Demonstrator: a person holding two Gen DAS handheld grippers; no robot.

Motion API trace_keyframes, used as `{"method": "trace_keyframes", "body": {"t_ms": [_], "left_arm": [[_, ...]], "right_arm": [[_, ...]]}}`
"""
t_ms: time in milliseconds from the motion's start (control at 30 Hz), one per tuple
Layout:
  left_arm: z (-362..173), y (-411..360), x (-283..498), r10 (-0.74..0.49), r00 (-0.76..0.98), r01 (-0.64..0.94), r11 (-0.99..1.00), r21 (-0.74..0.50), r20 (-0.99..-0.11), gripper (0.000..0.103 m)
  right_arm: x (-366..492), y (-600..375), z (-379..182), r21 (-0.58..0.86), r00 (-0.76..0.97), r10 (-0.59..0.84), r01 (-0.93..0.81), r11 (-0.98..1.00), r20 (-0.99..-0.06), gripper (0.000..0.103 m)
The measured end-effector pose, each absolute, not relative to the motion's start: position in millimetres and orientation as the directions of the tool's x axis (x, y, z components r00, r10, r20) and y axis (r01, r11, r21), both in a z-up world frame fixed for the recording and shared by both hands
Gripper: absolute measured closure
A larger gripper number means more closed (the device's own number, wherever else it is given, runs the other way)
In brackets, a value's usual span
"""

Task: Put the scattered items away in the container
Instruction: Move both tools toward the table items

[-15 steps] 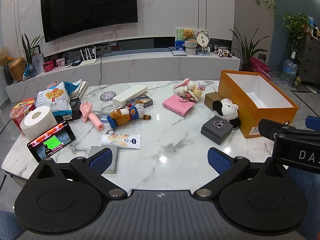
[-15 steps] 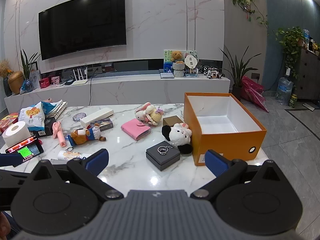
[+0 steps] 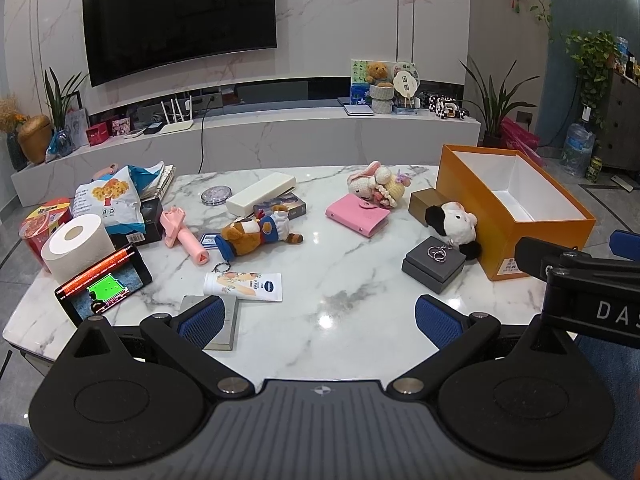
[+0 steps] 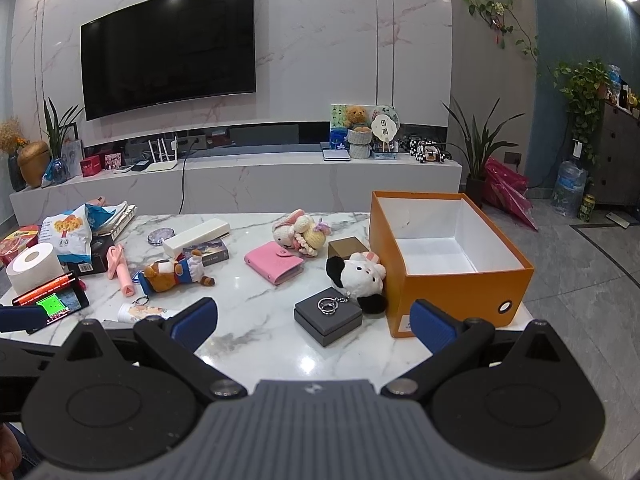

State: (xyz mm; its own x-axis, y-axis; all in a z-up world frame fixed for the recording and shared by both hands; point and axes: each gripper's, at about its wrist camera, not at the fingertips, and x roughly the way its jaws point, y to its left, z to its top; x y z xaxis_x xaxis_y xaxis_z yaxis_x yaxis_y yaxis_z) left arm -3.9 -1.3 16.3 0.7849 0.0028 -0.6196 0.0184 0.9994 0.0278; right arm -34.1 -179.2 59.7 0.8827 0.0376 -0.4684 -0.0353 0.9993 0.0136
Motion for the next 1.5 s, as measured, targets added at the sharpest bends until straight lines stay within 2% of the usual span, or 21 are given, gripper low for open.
{"method": "trace_keyframes", "body": {"t_ms": [1067, 1500], "left_arm": [[-6.1, 11.6, 7.9, 0.005, 0.769, 0.007, 1.0, 0.017, -0.64, 0.0], [-31.6, 51.1, 62.3, 0.034, 0.688, -0.04, 0.999, 0.009, -0.725, 0.0]], "right_arm": [[-27.1, -173.9, 51.9, 0.003, 0.877, 0.035, -0.038, 0.999, -0.479, 0.0], [48.1, -173.3, 30.4, -0.021, 0.804, 0.02, -0.04, 0.999, -0.594, 0.0]]}}
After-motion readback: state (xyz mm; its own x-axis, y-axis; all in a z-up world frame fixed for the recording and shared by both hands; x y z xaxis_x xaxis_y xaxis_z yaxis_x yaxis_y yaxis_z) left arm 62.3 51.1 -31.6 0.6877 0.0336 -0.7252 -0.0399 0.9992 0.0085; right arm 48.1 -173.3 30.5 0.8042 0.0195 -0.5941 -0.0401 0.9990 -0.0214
